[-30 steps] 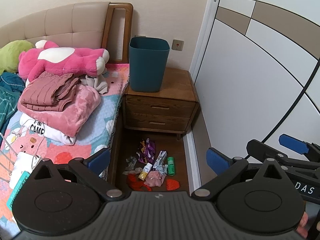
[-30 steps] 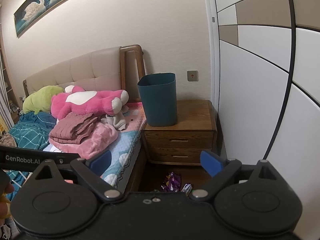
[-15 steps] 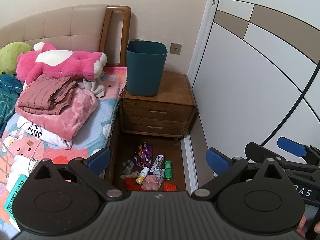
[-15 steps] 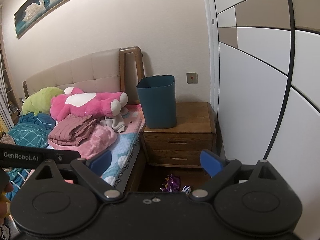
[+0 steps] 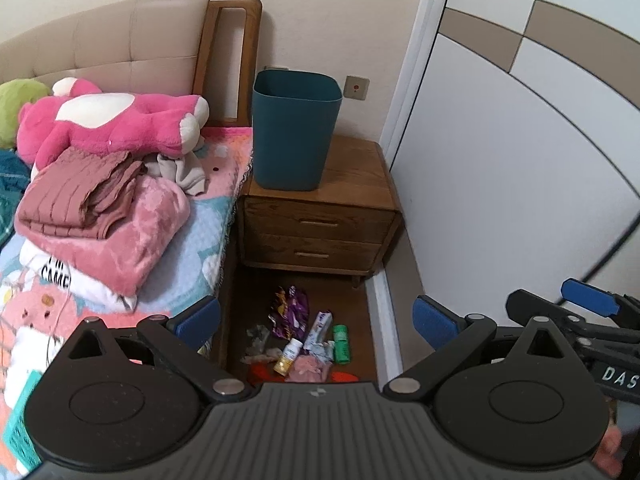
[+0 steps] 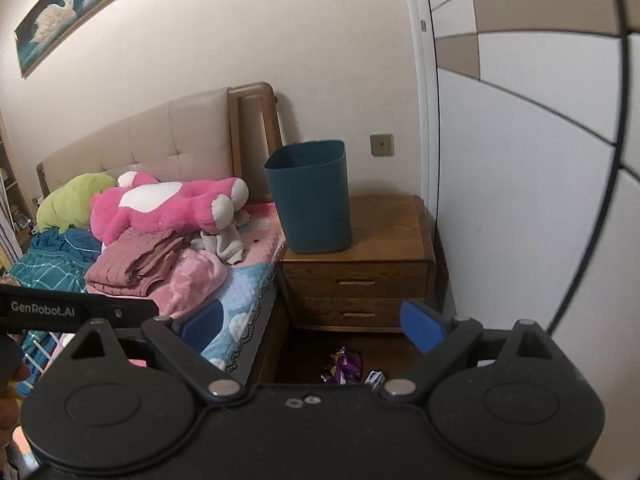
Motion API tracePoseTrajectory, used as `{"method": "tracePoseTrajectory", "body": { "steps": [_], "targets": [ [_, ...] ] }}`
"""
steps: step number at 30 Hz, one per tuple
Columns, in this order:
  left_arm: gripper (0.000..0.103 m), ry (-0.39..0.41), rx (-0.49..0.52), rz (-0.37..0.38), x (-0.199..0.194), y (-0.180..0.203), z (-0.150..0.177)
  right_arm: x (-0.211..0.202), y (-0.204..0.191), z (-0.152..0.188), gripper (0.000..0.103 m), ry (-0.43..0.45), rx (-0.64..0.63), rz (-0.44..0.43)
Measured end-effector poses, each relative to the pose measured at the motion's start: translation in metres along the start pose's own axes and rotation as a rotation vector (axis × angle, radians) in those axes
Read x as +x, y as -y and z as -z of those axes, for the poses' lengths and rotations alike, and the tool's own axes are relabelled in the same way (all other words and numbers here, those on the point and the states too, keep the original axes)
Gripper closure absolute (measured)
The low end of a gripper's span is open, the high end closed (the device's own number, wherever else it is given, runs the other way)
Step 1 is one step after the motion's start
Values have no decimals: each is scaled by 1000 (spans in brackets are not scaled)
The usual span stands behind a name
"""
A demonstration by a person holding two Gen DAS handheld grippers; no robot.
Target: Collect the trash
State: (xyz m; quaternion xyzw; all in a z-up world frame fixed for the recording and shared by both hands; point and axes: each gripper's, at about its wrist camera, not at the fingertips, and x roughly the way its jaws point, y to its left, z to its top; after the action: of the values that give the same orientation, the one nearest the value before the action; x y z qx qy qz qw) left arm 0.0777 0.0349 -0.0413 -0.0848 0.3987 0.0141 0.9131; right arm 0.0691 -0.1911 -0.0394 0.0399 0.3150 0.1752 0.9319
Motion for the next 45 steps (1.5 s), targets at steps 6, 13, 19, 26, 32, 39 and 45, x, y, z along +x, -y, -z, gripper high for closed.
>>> {"method": "tracePoseTrajectory", "body": {
  "steps": [6, 13, 19, 26, 32, 39, 45],
  "targets": [
    [0, -25, 28, 28, 67, -38, -28, 64, 9, -10, 7, -74, 34, 7],
    [0, -185, 109, 74, 189, -59, -41, 147, 24, -4, 10, -192, 22, 80],
    [0, -313, 144, 67, 280, -56, -16, 224, 51, 23, 11, -316, 16, 92],
    [0, -432, 119, -13, 403, -45, 34, 342, 89, 97, 13, -521, -57, 31],
    [0, -521, 69, -17, 530, -28, 100, 441, 127, 193, 14, -646, -174, 9],
    [1, -656, 2, -34, 666, -22, 204, 534, 170, 318, 18, -779, -207, 40],
    [1, -764, -33, -55, 754, -29, 286, 599, 193, 410, 18, -874, -192, 41]
  ]
}}
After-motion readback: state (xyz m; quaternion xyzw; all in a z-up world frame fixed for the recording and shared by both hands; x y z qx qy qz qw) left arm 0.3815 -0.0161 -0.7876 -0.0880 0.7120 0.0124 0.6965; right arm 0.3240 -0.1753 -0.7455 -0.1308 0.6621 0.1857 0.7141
